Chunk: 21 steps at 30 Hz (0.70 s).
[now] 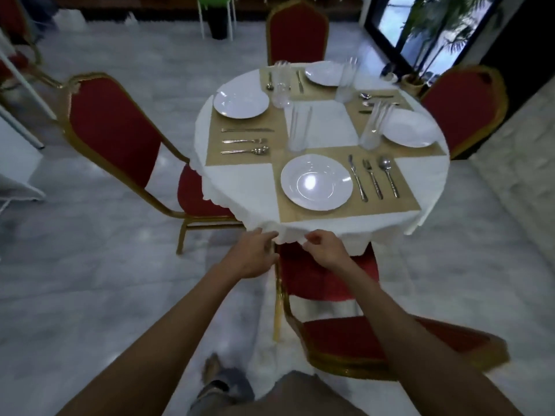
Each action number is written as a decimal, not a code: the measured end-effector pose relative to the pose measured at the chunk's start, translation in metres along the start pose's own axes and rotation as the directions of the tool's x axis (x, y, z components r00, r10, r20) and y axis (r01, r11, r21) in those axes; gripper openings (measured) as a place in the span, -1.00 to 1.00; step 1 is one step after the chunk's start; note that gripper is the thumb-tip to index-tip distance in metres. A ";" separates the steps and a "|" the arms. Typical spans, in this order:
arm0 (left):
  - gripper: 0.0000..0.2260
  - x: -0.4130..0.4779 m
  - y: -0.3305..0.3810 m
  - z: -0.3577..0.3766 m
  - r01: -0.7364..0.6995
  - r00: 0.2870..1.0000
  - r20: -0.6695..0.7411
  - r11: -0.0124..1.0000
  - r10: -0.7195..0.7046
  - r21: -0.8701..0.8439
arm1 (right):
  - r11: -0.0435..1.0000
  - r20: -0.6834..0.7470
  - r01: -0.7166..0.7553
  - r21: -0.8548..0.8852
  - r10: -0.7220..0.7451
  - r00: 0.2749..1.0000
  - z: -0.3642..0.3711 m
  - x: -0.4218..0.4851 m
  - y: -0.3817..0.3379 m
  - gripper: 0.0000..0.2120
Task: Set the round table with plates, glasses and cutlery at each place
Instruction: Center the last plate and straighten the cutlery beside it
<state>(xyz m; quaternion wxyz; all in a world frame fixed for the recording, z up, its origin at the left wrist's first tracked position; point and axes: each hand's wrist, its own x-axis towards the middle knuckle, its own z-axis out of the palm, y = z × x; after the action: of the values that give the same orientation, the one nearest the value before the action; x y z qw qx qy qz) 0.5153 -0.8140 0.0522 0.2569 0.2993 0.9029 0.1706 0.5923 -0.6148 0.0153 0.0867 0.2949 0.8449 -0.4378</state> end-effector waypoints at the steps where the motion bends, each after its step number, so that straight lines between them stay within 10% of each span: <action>1: -0.44 0.003 -0.012 -0.009 -0.020 1.000 0.015 0.999 0.020 -0.025 | 0.999 -0.014 -0.036 0.034 0.037 0.999 0.012 0.000 -0.005 -0.62; 8: -0.57 0.049 -0.054 -0.054 -0.204 0.979 0.000 0.977 0.204 -0.066 | 0.921 -0.095 -0.179 0.347 0.225 0.970 0.052 0.000 -0.031 -0.62; 21: -0.59 0.185 -0.059 -0.077 -0.096 0.985 0.108 0.948 0.135 -0.305 | 0.582 -0.225 -0.219 0.783 0.594 0.772 0.029 0.084 -0.027 -0.67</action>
<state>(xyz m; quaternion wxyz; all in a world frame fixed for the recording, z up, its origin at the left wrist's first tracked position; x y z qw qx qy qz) 0.3176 -0.7550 0.0199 0.3459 0.3198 0.8294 0.3002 0.5057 -0.6144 -0.0179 -0.1394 0.5920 0.5032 -0.6139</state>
